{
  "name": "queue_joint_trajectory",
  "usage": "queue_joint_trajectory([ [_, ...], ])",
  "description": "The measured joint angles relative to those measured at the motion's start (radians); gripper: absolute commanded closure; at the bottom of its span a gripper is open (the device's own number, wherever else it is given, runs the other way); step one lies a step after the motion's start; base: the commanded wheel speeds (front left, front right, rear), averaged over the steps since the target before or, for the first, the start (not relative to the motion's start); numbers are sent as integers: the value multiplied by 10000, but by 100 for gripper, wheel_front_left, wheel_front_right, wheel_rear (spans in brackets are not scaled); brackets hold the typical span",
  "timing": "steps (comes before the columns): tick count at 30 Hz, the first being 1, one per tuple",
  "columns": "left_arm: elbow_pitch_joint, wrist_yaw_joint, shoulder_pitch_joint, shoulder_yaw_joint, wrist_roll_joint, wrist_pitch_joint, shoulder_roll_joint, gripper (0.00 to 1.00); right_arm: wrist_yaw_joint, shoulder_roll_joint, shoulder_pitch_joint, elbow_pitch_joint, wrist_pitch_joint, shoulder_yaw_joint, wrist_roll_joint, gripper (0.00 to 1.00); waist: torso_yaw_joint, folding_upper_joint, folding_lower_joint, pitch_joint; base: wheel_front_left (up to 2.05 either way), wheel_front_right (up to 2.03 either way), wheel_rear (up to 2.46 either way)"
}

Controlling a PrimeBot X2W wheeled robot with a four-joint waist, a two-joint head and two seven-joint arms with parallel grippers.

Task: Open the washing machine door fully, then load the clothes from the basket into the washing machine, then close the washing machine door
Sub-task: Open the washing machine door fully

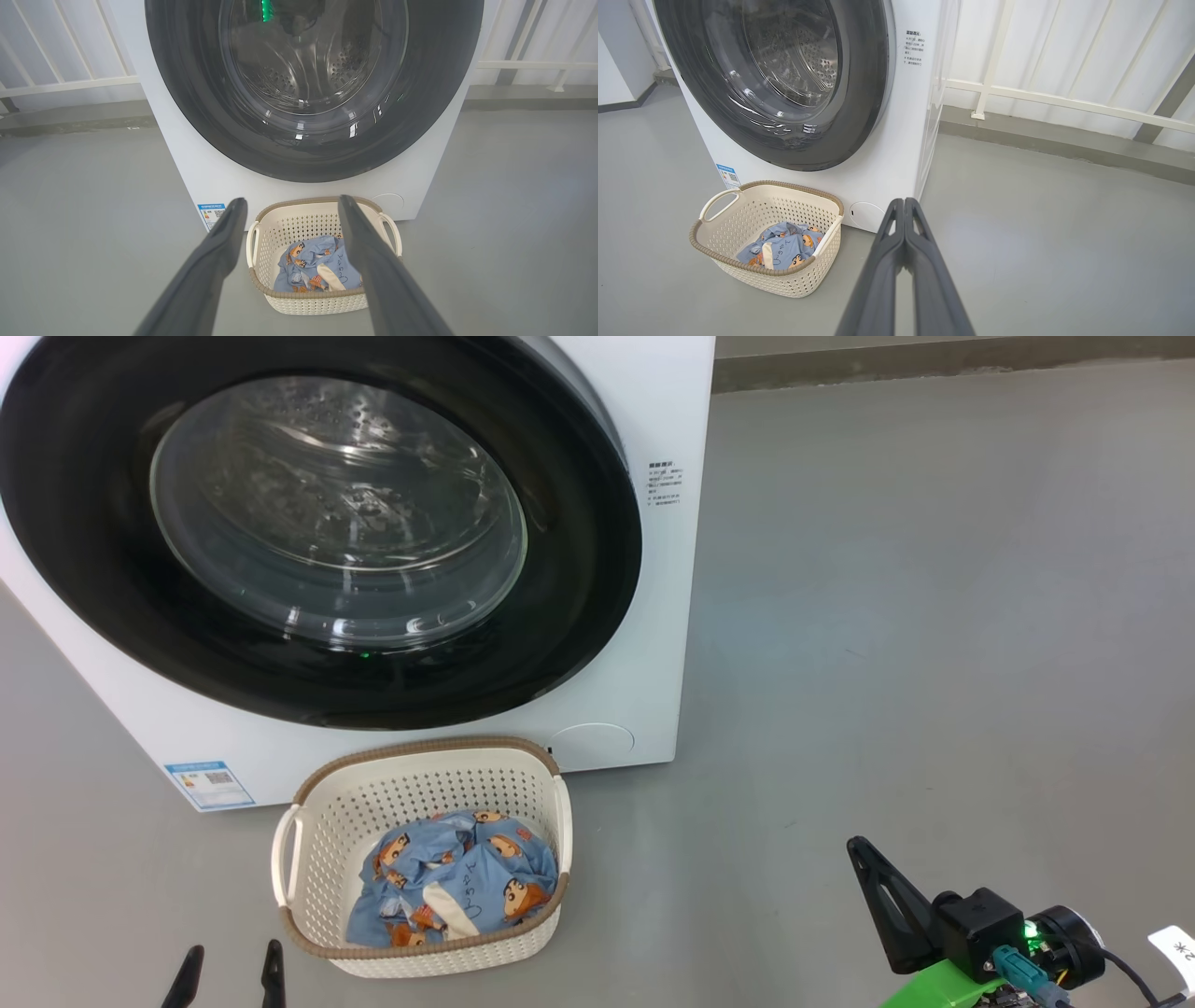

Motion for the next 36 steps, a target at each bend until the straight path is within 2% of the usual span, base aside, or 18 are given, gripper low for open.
queue_joint_trajectory([
  [6, 42, -10, 1, 6, -17, 0, 0, 0, 2, 88, 0, -2, 0, -176, 336, 100, -1, 0, 0, 13, 0, 0, 0],
  [14, 44, -13, 1, 88, -77, 0, 0, 0, 2, 387, -5, 293, 0, -1421, 2945, 100, 24, 0, 0, 47, 0, 0, 0],
  [20, 104, -90, -1, 86, -90, 0, 0, 0, 2, 449, -650, 1145, -2, -2506, 6836, 100, 88, 0, 0, 82, 0, 0, 0],
  [22, 104, -102, -1, 84, -92, 0, 0, 0, 0, 456, -802, 1289, -2, -2709, 7219, 100, 99, 0, 1, 98, 0, 0, 0],
  [26, 92, -174, -1, 88, -165, 0, 0, 0, 0, 443, -1456, 1950, -23, -3584, 9062, 100, 167, 0, 0, 196, 0, 0, 0],
  [29, 50, -174, -4, 90, -188, 0, 0, 0, 0, 387, -1923, 2405, -75, -3591, 10452, 100, 216, 0, 0, 380, 0, 0, 0],
  [30, 42, -174, -9, 96, -234, 0, 0, 0, 0, 311, -2087, 2499, -71, -3544, 10934, 100, 231, 0, 0, 460, 0, 0, 0],
  [31, -31, -174, -21, 115, -301, 0, 0, 0, 0, 10, -2458, 2518, 71, -3522, 11944, 100, 261, 0, 1, 649, 0, 0, 0],
  [36, -67, -368, -364, 194, -355, 0, -2, 0, 0, -836, -3348, 2123, 1168, -3438, 14086, 100, 351, 0, 1, 1244, 0, 0, 0],
])
